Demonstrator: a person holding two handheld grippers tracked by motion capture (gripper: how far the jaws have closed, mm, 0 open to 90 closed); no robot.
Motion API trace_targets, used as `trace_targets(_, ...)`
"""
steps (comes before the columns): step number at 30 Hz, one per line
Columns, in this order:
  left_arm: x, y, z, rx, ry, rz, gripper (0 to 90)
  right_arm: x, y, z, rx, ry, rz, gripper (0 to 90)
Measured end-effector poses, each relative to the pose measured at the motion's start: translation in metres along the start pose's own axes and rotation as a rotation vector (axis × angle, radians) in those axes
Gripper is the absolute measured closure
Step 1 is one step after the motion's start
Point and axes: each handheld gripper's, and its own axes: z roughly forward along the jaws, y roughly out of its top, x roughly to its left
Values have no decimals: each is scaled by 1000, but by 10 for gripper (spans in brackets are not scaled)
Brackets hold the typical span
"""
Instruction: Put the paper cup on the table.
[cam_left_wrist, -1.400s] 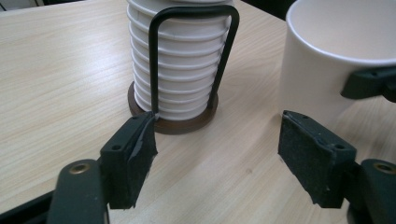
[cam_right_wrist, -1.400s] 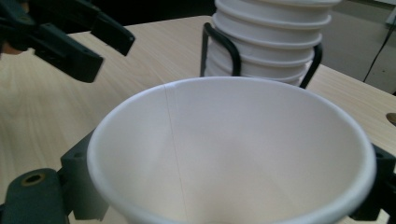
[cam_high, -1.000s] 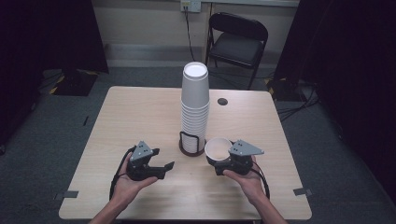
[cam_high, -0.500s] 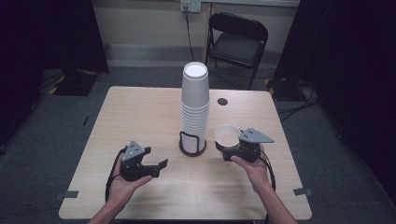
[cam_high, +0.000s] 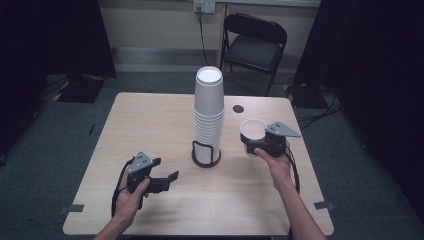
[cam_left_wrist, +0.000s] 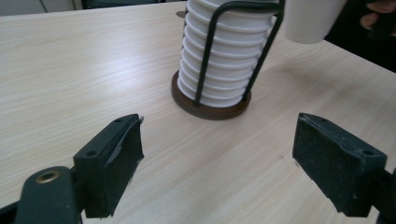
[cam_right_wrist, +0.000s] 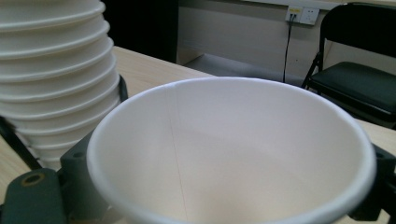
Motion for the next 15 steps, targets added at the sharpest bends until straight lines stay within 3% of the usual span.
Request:
trace_targets(3, -1, -3, 1, 0, -9, -14, 158, -5, -2, 3, 1, -12, 21, 109)
trace_targets(8, -2, -5, 2, 4, 17, 17, 158, -11, -4, 11, -1, -25, 45, 108)
trace_targets(15, 1, -6, 2, 7, 28, 17, 158, -16, 1, 24, 6, -36, 43, 107)
